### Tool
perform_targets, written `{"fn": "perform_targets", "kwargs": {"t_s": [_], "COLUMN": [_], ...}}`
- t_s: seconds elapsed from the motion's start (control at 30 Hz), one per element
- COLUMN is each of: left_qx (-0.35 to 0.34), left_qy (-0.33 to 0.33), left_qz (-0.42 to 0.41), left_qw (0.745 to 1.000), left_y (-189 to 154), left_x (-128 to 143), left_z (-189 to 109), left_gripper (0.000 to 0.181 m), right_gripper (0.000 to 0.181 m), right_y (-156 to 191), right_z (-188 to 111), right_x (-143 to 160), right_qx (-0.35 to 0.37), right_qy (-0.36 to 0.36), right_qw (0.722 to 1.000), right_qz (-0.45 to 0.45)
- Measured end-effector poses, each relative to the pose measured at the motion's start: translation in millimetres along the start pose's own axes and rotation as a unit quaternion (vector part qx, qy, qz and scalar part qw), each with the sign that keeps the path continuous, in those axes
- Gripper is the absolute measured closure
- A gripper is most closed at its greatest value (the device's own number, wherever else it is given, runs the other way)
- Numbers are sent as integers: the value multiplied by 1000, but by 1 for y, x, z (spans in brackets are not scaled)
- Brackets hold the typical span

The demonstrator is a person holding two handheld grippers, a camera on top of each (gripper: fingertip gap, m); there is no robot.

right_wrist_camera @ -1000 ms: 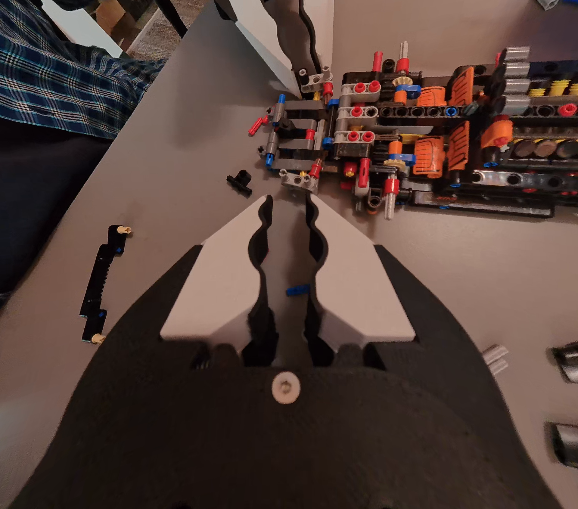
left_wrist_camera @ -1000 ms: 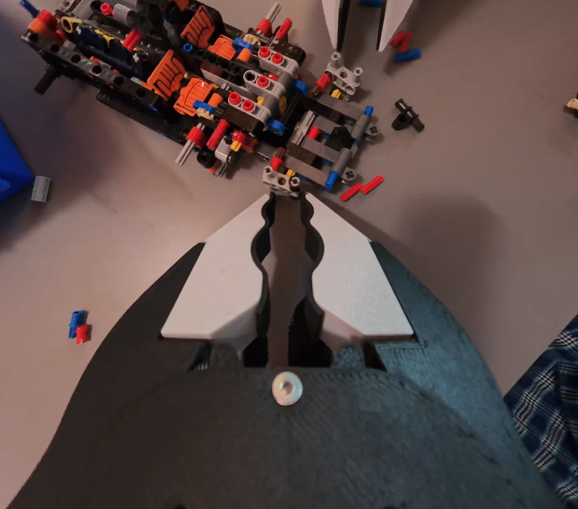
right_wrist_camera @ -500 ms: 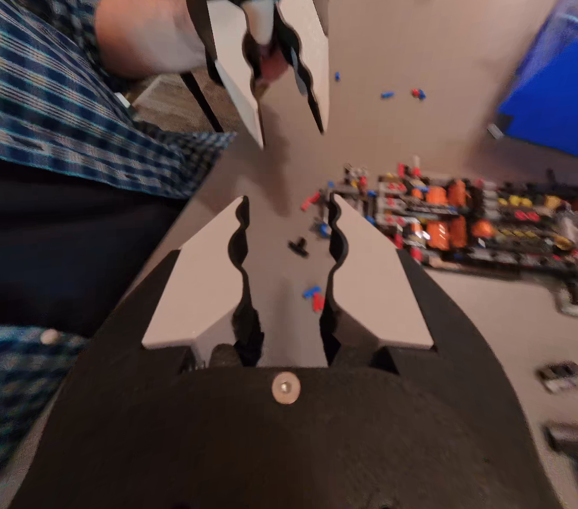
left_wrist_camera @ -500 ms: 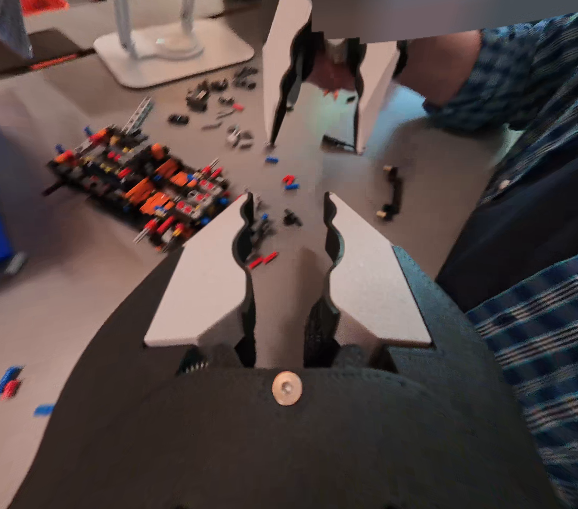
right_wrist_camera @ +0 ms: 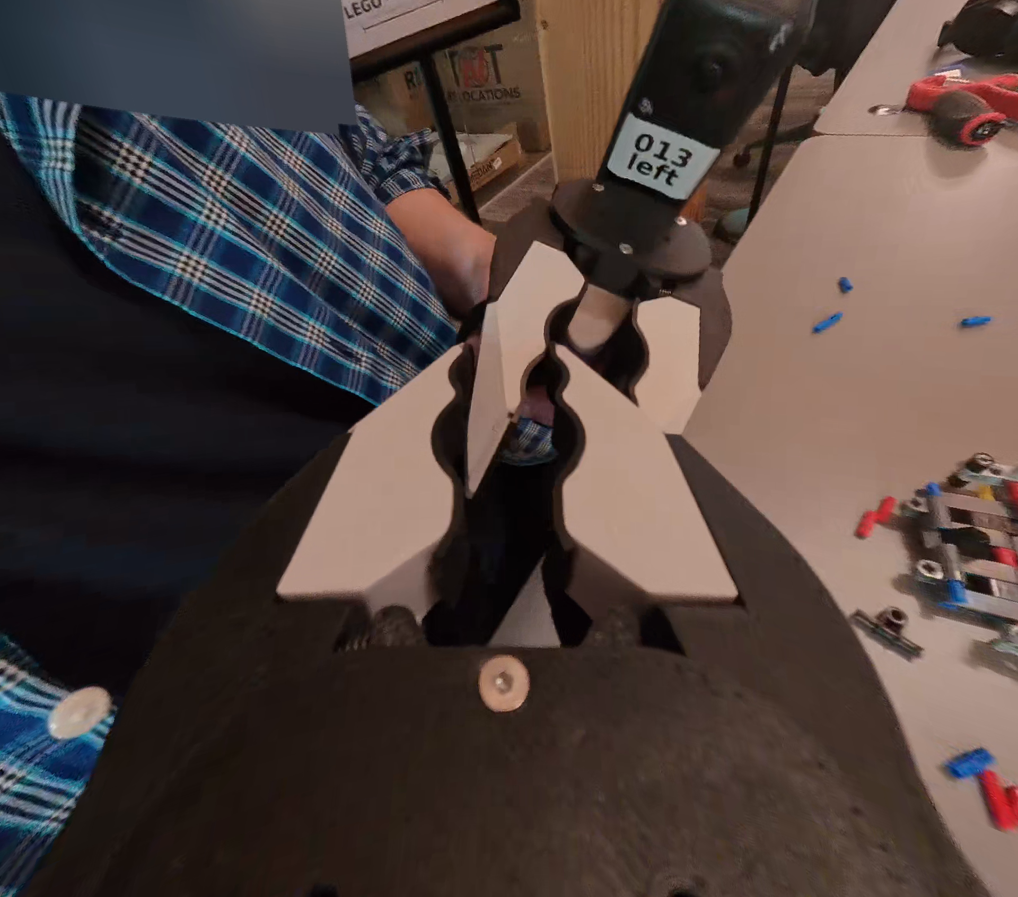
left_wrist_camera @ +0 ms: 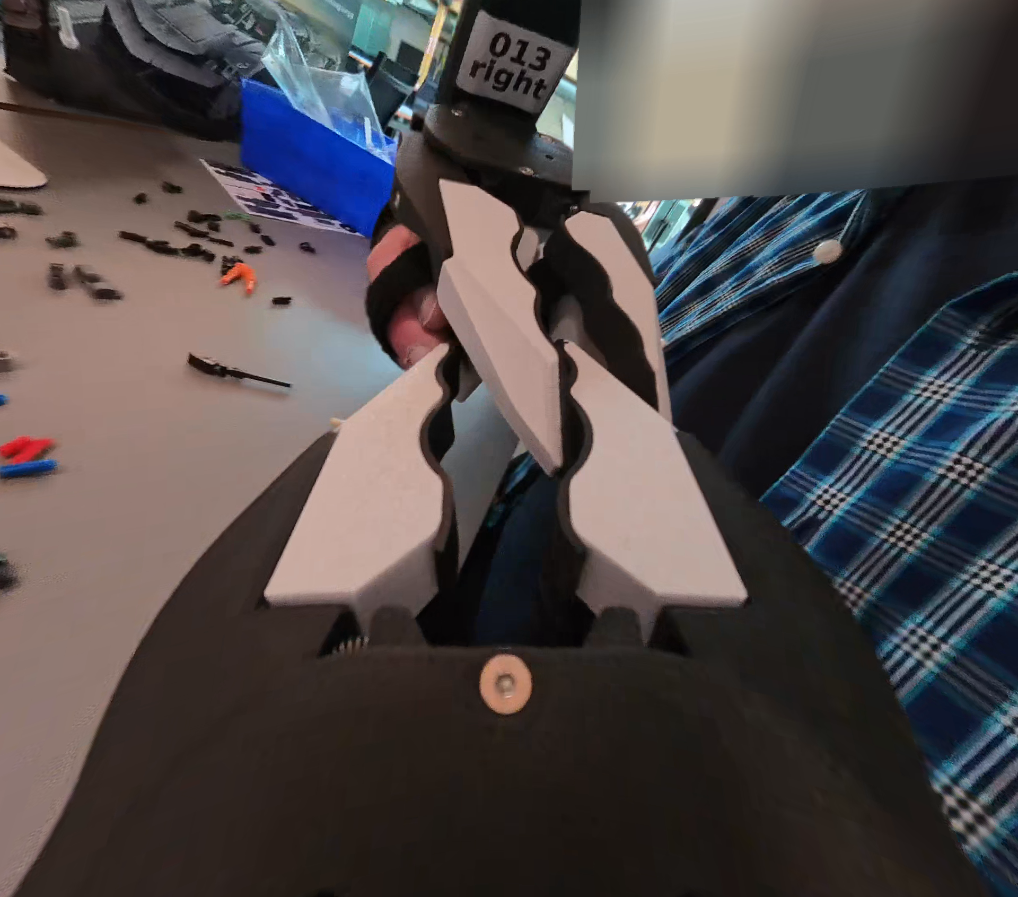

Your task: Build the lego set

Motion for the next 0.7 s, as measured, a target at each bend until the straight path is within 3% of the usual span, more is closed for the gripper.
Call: {"fn": "perform_targets", "kwargs": {"t_s": [0.2, 0.3, 0.4, 0.5, 0.57, 0.6, 0.63, 0.7], "left_qx": [58, 64, 25, -58, -117, -141, -167, -207], "left_qy": [-52, -43, -23, 19, 59, 81, 107, 146], "left_qz": [-47, -45, -32, 10, 42, 55, 70, 86], "left_qw": [996, 996, 999, 998, 990, 985, 978, 964], "left_y": [-12, -12, -1, 14, 24, 29, 35, 46], "left_x": [4, 2, -5, -9, -8, -7, -5, 0], "left_z": [11, 12, 2, -20, -35, -42, -48, -59], "left_gripper": [141, 142, 151, 148, 159, 171, 181, 181], "right_gripper": [155, 153, 133, 149, 168, 181, 181, 181], "right_y": [18, 21, 19, 0, -25, -39, -55, -83], "right_z": [-4, -5, -17, -58, -102, -127, -153, -203], "right_x": [0, -2, -2, 4, 18, 29, 43, 70], "right_qx": [3, 23, 64, 149, 227, 269, 316, 392], "right_qy": [-11, 0, 13, 28, 53, 74, 103, 145], "right_qw": [1000, 1000, 998, 988, 972, 960, 943, 907], "right_qz": [17, 18, -6, -22, -8, 7, 26, 60]}}
Point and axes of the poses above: each gripper's, where its closed fingertips meet, z out along the fingers, x out of its underside, y = z × x across the jaws, the point moved 5 cm from there along -z, back along the fingers, and after that the axes turned 9 degrees about x, right-handed, at the moved point
